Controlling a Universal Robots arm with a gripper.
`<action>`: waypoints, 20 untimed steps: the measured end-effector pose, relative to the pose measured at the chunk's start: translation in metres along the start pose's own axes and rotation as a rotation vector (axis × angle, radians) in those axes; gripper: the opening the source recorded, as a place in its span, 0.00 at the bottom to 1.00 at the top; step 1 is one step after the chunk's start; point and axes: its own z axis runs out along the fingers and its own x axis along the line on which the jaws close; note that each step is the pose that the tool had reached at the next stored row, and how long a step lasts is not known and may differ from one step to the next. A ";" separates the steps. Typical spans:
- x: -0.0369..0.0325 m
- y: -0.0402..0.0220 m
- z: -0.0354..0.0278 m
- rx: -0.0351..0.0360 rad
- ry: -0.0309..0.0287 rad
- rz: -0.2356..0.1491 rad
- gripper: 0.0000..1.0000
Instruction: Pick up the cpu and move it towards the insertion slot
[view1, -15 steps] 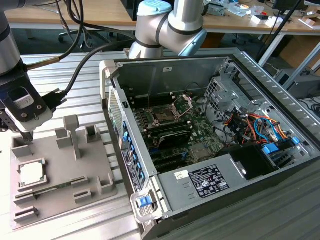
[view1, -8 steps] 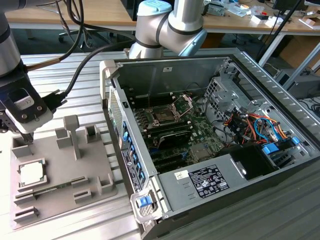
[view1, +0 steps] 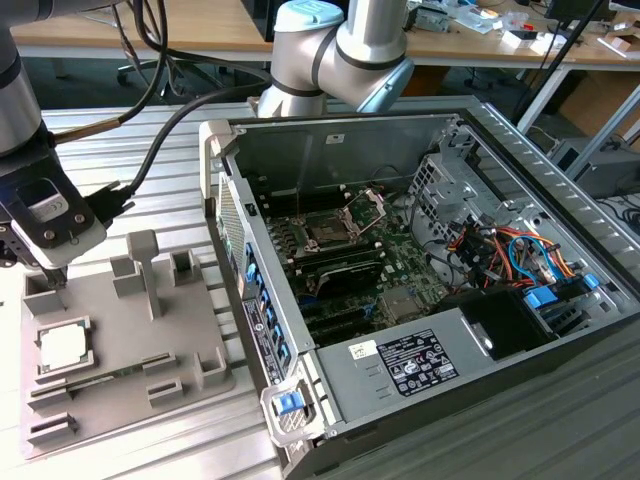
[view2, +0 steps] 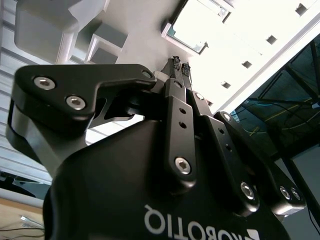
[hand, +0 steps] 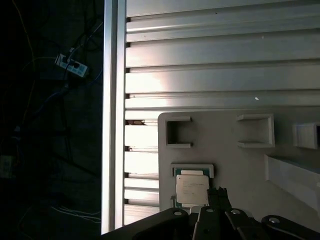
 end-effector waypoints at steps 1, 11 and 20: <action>0.0000 -0.0001 0.0000 0.0001 0.0001 0.000 0.11; 0.0000 -0.0015 0.0010 0.0001 0.0000 0.000 0.11; 0.0000 -0.0033 0.0022 0.0000 0.0000 0.000 0.11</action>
